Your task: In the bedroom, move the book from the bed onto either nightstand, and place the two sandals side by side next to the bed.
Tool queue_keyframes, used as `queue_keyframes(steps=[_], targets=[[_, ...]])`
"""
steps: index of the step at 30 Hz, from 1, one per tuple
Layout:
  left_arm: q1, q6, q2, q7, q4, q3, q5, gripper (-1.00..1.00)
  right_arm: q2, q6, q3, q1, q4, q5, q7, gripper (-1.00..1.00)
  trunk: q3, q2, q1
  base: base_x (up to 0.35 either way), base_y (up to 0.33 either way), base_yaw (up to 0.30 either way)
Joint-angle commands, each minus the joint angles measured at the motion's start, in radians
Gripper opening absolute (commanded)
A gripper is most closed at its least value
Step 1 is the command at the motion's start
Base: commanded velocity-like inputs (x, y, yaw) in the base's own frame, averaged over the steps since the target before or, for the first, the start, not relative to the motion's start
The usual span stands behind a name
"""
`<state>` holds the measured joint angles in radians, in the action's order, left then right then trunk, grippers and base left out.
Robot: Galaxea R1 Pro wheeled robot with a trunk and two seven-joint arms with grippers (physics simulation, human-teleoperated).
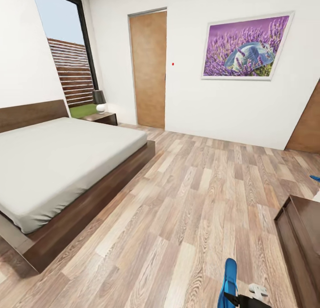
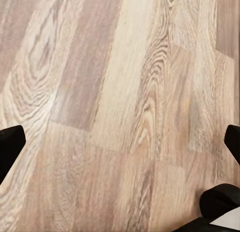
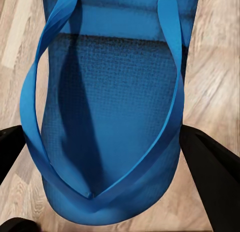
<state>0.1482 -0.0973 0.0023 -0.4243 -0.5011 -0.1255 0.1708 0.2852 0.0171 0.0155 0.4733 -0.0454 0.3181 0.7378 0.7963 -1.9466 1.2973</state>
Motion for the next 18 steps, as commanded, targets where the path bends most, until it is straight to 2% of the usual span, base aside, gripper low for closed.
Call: queue_keyframes(steps=[1,13,18], targets=[[0.001,-0.002,0.001,-0.001,0.001,-0.005,0.01,1.0,0.0,0.002,0.001,0.001,0.001,0.001,0.003,-1.0,0.001,0.0,0.0,0.0,0.0,-0.249],[0.001,-0.002,0.001,-0.002,0.001,-0.005,0.011,1.0,0.0,0.002,0.001,0.001,0.001,0.001,0.003,-1.0,0.001,0.0,0.0,0.0,0.0,-0.232],[0.001,-0.002,0.001,-0.001,0.001,-0.005,0.01,1.0,0.0,0.002,0.001,0.001,0.001,0.001,0.003,-1.0,0.001,0.0,0.0,0.017,0.0,-0.098]])
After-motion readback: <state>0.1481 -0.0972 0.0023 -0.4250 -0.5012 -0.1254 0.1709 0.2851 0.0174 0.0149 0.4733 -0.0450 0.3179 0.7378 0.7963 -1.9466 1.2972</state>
